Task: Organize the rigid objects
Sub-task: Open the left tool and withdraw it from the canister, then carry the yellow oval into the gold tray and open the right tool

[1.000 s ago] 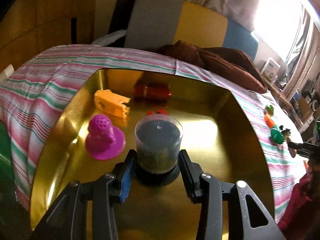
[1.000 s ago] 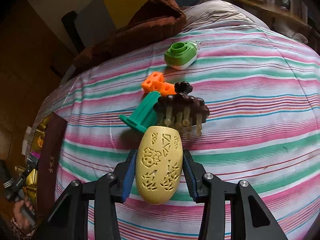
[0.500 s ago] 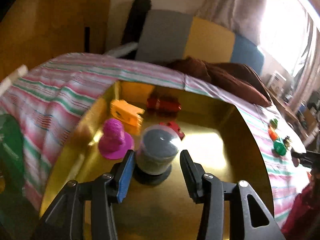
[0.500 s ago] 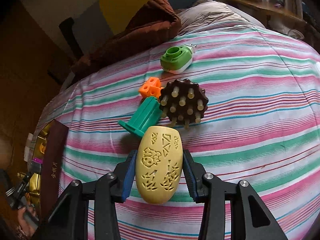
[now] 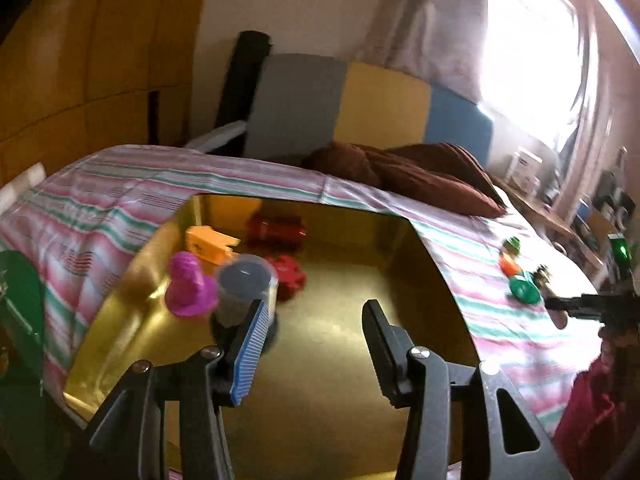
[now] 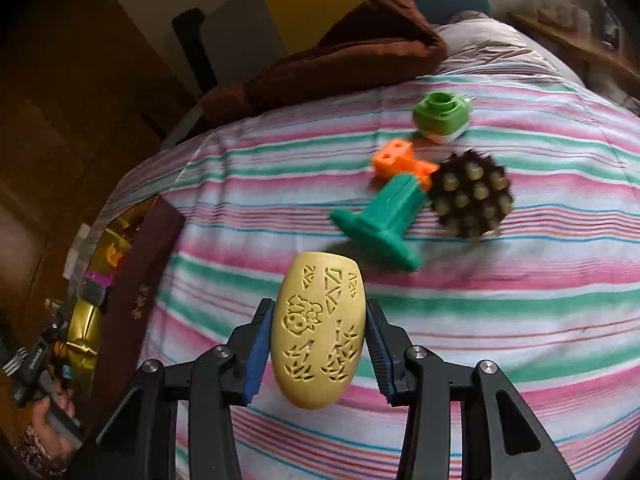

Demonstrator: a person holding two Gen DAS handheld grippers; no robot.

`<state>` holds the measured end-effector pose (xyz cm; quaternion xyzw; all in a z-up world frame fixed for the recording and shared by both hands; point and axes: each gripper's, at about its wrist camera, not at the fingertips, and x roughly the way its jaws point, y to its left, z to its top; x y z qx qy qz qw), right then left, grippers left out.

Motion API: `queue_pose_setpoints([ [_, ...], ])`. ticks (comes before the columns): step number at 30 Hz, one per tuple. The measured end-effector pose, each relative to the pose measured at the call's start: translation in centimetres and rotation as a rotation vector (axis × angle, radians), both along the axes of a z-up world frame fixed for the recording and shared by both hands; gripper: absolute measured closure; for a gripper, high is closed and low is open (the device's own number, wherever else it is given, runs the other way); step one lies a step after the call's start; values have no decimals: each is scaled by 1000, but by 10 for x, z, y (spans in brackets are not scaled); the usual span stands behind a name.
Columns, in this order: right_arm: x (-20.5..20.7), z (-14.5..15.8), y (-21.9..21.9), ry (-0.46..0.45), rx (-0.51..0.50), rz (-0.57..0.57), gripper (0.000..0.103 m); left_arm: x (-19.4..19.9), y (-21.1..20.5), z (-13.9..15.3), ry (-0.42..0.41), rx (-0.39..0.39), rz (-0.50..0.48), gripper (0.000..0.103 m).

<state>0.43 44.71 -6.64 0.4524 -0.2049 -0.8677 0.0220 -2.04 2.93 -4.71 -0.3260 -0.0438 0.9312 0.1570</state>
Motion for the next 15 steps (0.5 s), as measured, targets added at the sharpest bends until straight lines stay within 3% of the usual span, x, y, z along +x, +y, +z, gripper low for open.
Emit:
queue_pose_setpoints([
  [4, -3, -4, -23, -9, -77, 20, 58, 1, 10, -6, -29, -3, -35, 54],
  [7, -11, 0, -55, -9, -68, 78, 58, 5, 14, -8, -35, -6, -51, 54],
  [15, -51, 49, -165, 78, -42, 297, 58, 10, 17, -9, -43, -16, -68, 54],
])
